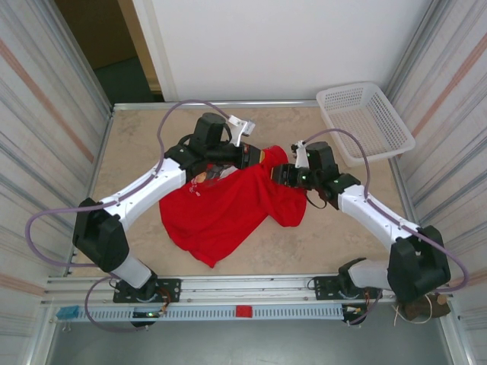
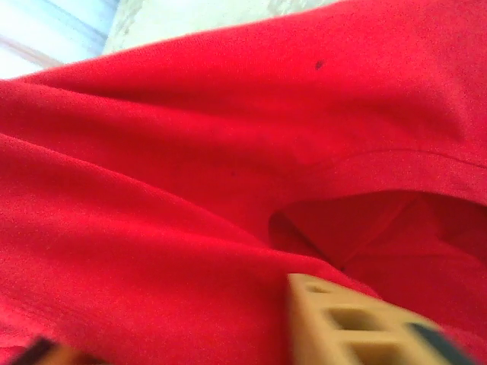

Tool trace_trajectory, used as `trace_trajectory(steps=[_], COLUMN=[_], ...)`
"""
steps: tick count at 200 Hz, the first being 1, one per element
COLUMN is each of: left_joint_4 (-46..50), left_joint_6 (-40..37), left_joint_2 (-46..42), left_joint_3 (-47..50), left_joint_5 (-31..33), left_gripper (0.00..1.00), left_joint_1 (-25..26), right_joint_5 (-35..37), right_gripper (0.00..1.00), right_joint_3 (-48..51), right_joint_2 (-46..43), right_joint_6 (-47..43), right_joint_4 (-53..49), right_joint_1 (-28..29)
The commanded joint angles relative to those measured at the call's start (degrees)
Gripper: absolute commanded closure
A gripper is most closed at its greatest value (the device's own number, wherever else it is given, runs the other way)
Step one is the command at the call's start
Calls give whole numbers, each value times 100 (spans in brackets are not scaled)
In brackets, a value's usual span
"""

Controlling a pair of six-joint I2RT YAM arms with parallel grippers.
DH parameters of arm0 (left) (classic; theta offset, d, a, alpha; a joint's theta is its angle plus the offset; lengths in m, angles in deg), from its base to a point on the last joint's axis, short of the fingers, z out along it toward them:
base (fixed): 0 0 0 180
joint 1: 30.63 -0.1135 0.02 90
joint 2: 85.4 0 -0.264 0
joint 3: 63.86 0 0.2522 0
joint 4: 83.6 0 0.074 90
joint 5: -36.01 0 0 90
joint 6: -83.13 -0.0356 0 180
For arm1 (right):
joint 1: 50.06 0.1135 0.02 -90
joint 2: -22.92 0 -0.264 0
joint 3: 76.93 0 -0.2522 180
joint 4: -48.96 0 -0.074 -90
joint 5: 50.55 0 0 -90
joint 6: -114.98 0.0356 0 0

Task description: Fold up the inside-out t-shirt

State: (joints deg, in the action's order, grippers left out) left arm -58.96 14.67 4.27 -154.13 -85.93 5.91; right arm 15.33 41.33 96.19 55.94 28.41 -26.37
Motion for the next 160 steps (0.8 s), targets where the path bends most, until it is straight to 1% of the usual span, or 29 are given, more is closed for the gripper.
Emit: trace_trajectory(steps=[1,19,36,38,52,55,62,69,83,93,124,143,160], left_joint_4=[-3,-138,-153,-155,-97,-95,-80,-22,18,-80,-538,-672,-971], left_joint_6=[94,209,195,200,206,204,192,175,174,235,566,762,1022], left_joint_2=[-12,168,513,546,884,947,1068,1126,1035,757,-653,-1458,-1900], left_joint_3=[-191,-141,-262,-288,-490,-522,-593,-640,-538,-270,1109,1771,2139], left_joint_5=[-73,-92,8,18,105,117,153,224,359,450,728,939,1063], left_gripper=[100,100,100,98,67,62,53,47,44,41,35,33,33], left_joint_1=[-211,-507,-739,-767,-905,-937,-979,-1006,-1025,-1025,-920,-592,-180], right_joint_5=[-1159,-2101,-3129,-3223,-3711,-3784,-3971,-4073,-4122,-4104,-4104,-4119,-4102], right_gripper=[100,100,100,100,100,100,100,100,100,100,100,100,100], right_joint_3=[-71,-131,-176,-176,-183,-179,-176,-163,-144,-141,-72,-33,17], right_joint_2=[-248,-487,-649,-672,-762,-770,-758,-725,-653,-607,-479,-412,-393], right_joint_6=[-235,-212,32,68,306,362,525,716,989,1025,1063,1121,1171], right_joint_4=[391,418,771,807,1180,1263,1509,1751,2104,2135,2207,2293,2364], right_joint_1=[-280,-494,-618,-619,-638,-638,-659,-693,-779,-849,-1010,-1023,-1032])
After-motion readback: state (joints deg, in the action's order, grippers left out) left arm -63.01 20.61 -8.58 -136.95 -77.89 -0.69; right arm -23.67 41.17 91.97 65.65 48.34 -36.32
